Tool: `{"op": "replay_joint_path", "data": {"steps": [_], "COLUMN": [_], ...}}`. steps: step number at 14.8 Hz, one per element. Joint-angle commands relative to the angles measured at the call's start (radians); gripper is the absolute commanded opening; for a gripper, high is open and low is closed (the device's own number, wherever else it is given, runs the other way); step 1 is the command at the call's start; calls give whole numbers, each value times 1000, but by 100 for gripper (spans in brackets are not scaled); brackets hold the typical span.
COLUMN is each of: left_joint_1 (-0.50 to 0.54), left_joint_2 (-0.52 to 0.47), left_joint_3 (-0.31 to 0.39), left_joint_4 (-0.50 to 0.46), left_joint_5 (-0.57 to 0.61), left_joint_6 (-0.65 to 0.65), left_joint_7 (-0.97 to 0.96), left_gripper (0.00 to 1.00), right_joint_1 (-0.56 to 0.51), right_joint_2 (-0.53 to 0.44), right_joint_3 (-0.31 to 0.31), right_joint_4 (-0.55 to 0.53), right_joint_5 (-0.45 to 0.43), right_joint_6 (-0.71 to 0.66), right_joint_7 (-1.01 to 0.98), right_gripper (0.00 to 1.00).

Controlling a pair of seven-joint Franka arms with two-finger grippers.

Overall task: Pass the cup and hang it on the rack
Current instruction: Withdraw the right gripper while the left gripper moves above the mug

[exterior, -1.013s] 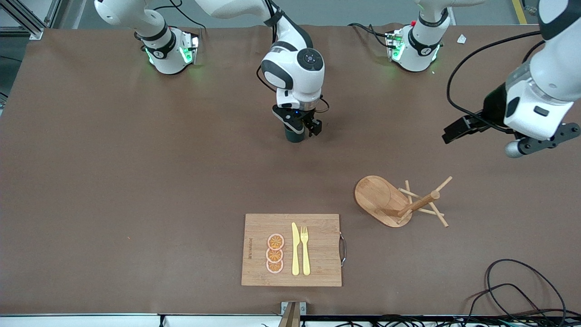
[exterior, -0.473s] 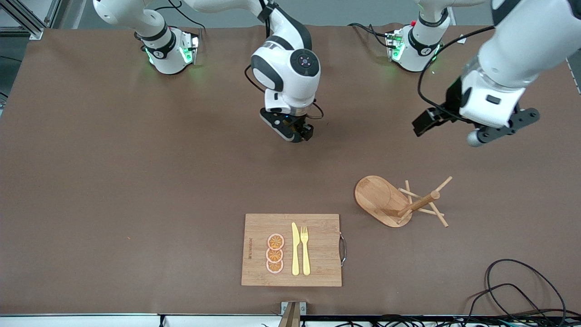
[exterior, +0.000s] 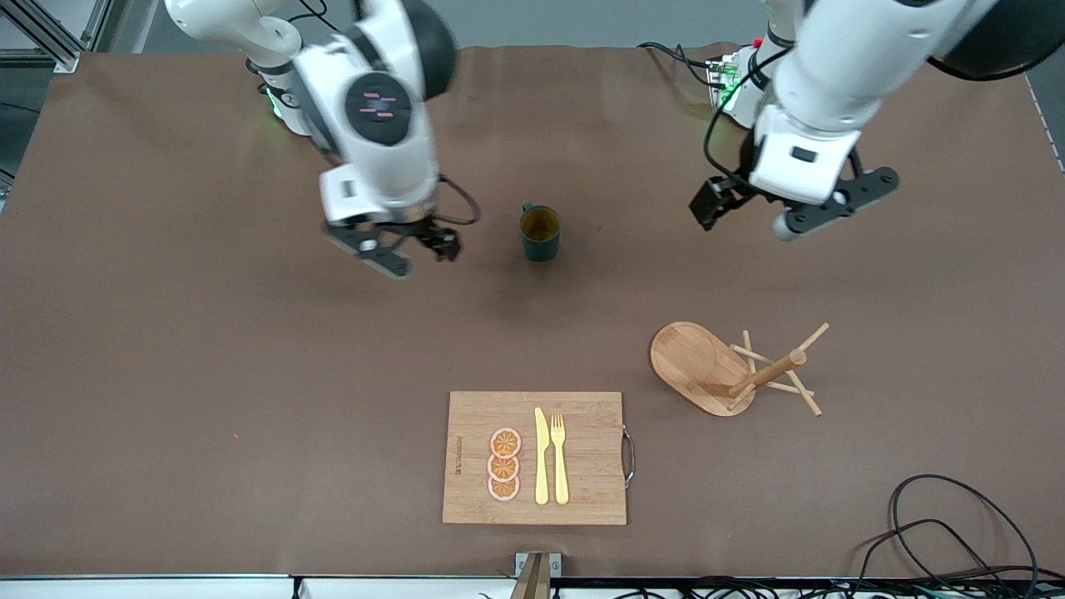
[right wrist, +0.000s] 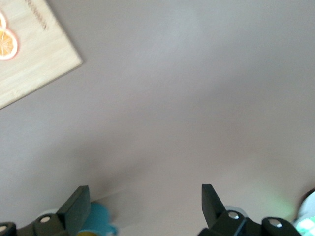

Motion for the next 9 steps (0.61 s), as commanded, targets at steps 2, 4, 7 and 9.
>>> {"op": "replay_joint_path", "data": {"steps": [2, 4, 7, 9], "left_joint_1": [-146, -220, -349, -412], "left_joint_2": [14, 34, 57, 66], "left_joint_3": [-2, -2, -2, -2], "left_joint_4": [-43, -63, -126, -177], "left_joint_5": [115, 173, 286, 333], "left_joint_6": [44, 50, 85, 124], "left_joint_7": [-159, -249, -407, -524], "left_gripper": [100, 100, 100, 100], "right_joint_1": [-145, -240, -334, -386], "right_joint_2": [-149, -190, -244, -272], "right_joint_3": [20, 20, 22, 22], "right_joint_4": [-149, -150, -170, -170], "right_joint_5": [-39, -50, -68, -68], "right_joint_6": [23, 16, 29, 33], "right_joint_7": [-288, -475, -671, -766], "right_gripper": [100, 100, 100, 100]}}
